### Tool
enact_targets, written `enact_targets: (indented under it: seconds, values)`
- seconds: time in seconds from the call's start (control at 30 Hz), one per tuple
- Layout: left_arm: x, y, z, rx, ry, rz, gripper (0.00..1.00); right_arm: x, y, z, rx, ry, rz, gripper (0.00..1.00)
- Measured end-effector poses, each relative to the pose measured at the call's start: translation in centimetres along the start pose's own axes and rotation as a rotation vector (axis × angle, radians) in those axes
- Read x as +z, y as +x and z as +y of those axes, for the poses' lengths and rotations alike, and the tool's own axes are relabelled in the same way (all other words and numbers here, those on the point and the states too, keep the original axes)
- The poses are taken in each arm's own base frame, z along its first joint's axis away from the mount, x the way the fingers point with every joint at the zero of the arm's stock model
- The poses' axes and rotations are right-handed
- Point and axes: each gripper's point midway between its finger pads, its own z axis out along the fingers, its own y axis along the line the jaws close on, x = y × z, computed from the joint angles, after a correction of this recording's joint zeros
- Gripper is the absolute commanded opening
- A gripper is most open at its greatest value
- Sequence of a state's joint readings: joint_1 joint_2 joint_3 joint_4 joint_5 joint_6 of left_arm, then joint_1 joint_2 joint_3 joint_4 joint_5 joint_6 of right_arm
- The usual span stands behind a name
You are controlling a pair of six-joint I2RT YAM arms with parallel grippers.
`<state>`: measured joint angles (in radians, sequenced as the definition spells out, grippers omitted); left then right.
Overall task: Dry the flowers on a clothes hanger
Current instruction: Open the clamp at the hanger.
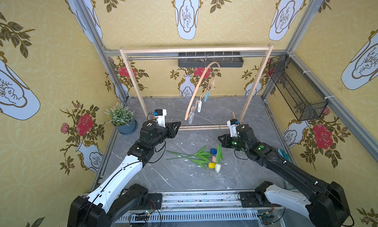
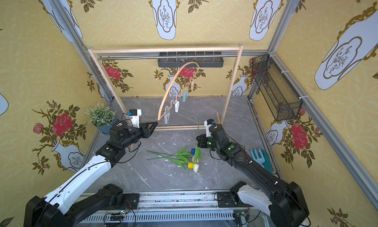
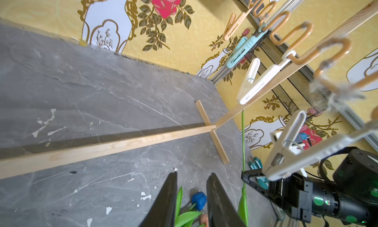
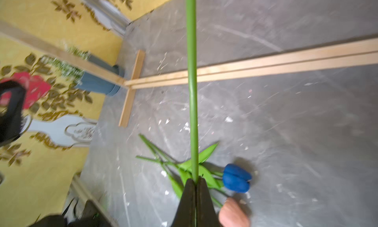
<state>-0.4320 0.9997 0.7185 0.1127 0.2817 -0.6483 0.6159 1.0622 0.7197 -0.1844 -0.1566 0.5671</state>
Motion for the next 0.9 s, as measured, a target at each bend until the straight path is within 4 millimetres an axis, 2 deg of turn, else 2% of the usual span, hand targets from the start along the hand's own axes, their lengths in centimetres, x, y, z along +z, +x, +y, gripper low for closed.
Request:
enact_targets:
  seconds: [0.1, 0.2, 0.27, 0.37, 0.47, 0.6, 0.67, 0.9]
  values:
    - [-0.5, -2.3, -1.2, 0.042, -0.001, -0.041, 0.3, -0.3, -4.1, -0.6, -0.008, 0.041, -0.087, 0.0]
    - [-0.4, -4.3, -2.5, 0.083, 0.016, -0.067, 0.3, -0.5, -9.3, -2.3, 0.013, 0.075, -0.167, 0.0]
    - [-0.2, -5.3, -3.3, 0.101, 0.027, -0.076, 0.3, -0.4, -12.0, -3.1, 0.018, 0.068, -0.19, 0.0]
    - [0.4, -6.2, -4.4, 0.12, 0.059, -0.065, 0.3, -0.1, -15.4, -2.9, -0.014, 0.031, -0.204, 0.0]
    - [0.9, -6.5, -5.5, 0.13, 0.098, -0.049, 0.3, 0.5, -17.4, -1.4, -0.082, -0.03, -0.2, 0.0]
    - [1.7, -5.5, -7.8, 0.161, 0.178, 0.0, 0.3, 1.3, -19.5, 0.3, -0.169, -0.093, -0.196, 0.0]
    - [2.0, -5.4, -8.3, 0.174, 0.191, 0.008, 0.3, 1.5, -20.3, 0.8, -0.206, -0.107, -0.202, 0.0]
    - [2.6, -3.6, -10.8, 0.227, 0.286, 0.07, 0.32, 2.9, -21.7, 2.2, -0.278, -0.17, -0.172, 0.0]
